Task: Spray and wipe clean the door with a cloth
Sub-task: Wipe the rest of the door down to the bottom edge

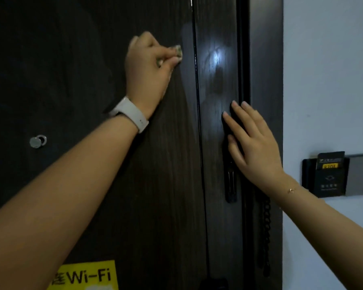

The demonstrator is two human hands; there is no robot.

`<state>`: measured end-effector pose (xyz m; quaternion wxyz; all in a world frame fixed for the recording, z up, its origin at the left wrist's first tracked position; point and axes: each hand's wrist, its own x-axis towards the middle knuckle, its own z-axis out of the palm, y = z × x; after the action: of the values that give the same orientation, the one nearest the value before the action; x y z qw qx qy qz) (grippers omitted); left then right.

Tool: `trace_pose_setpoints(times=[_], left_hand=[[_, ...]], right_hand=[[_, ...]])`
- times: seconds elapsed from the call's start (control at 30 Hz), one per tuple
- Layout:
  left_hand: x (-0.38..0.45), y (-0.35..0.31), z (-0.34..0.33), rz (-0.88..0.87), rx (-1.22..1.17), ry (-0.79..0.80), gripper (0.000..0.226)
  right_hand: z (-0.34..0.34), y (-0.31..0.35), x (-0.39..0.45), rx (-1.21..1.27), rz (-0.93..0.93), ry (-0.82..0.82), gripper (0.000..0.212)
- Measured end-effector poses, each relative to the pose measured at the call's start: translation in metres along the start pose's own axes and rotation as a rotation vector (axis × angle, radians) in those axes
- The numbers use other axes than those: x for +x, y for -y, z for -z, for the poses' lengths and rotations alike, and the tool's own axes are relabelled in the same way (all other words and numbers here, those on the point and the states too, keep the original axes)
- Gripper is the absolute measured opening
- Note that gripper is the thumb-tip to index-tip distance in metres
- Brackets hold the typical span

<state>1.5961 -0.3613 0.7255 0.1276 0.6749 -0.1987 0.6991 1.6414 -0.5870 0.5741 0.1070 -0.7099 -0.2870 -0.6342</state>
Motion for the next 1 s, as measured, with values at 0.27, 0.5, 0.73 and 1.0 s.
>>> trace_pose_setpoints(times=[0.27, 0.5, 0.73, 1.0], left_hand=[[-0.129, -0.028, -0.001, -0.234, -0.101, 0.272, 0.016], [0.002, -0.015, -0.013, -0.026, -0.029, 0.020, 0.025], [0.023, -0.018, -0.023, -0.065, -0.029, 0.001, 0.022], [-0.157, -0.036, -0.003, -0.228, -0.107, 0.295, 0.015]], right_hand=[[0.000, 0.000, -0.001, 0.026, -0.001, -0.019, 0.047], [0.000, 0.001, -0.001, 0.048, -0.014, -0.031, 0.047], [0.000, 0.001, -0.001, 0.046, -0.019, -0.027, 0.047], [0.001, 0.003, -0.001, 0.044, -0.020, -0.020, 0.048]])
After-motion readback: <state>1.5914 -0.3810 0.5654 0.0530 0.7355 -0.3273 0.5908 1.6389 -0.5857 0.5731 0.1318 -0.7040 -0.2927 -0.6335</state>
